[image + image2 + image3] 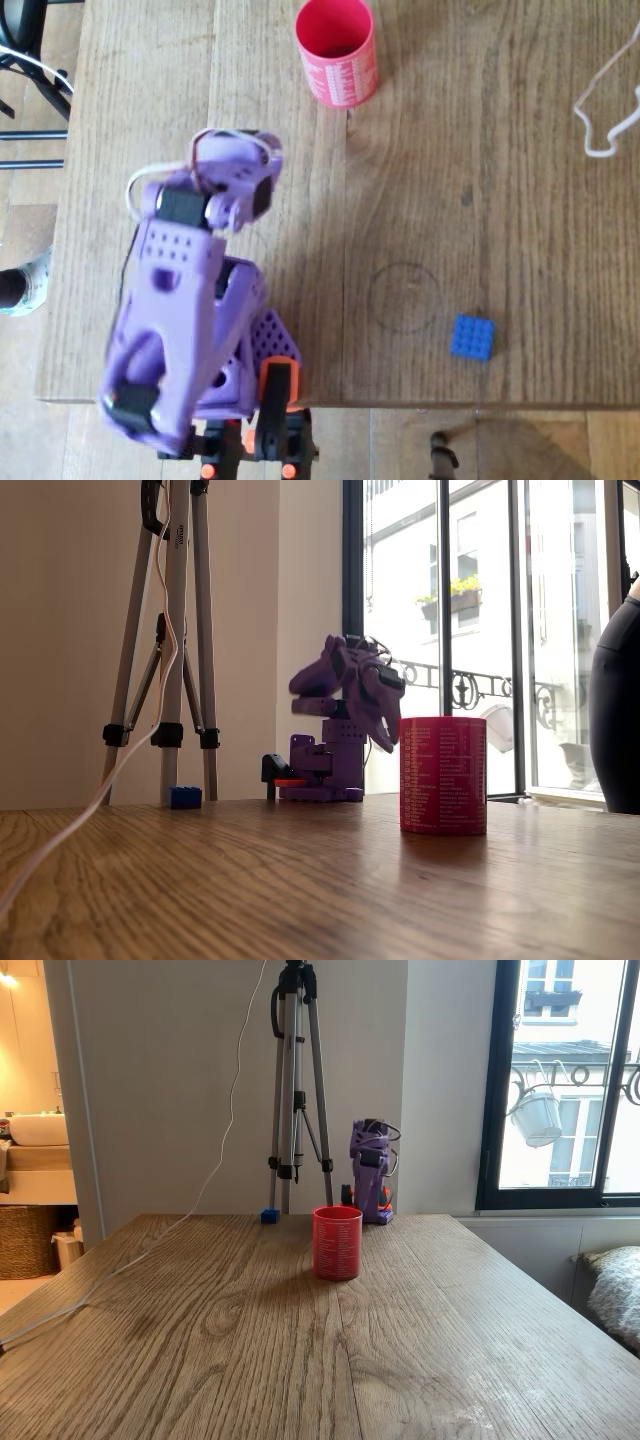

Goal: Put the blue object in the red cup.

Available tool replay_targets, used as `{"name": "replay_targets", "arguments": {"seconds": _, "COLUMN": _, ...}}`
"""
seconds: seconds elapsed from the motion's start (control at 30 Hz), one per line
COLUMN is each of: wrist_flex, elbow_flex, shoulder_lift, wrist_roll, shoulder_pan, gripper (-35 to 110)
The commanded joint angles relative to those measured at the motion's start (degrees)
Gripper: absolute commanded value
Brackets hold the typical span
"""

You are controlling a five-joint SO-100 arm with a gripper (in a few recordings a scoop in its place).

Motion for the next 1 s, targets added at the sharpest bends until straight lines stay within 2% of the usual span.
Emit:
{"name": "replay_targets", "arguments": {"seconds": 0.0, "wrist_flex": 0.09, "elbow_flex": -26.10, "shoulder_lift": -25.66, "wrist_roll": 2.99, "shoulder_pan": 11.69, "gripper": 1}}
{"name": "replay_targets", "arguments": {"seconds": 0.2, "wrist_flex": -1.58, "elbow_flex": -34.72, "shoulder_lift": -38.58, "wrist_roll": 7.03, "shoulder_pan": 33.75, "gripper": 1}}
{"name": "replay_targets", "arguments": {"seconds": 0.37, "wrist_flex": -1.93, "elbow_flex": -34.54, "shoulder_lift": -41.22, "wrist_roll": 8.44, "shoulder_pan": 51.68, "gripper": 1}}
{"name": "replay_targets", "arguments": {"seconds": 0.53, "wrist_flex": 2.02, "elbow_flex": -34.54, "shoulder_lift": -41.31, "wrist_roll": 8.70, "shoulder_pan": 63.98, "gripper": 1}}
{"name": "replay_targets", "arguments": {"seconds": 0.77, "wrist_flex": 2.37, "elbow_flex": -34.45, "shoulder_lift": -44.30, "wrist_roll": 10.81, "shoulder_pan": 70.93, "gripper": 1}}
{"name": "replay_targets", "arguments": {"seconds": 0.97, "wrist_flex": 4.13, "elbow_flex": -34.45, "shoulder_lift": -44.82, "wrist_roll": 6.33, "shoulder_pan": 64.95, "gripper": 1}}
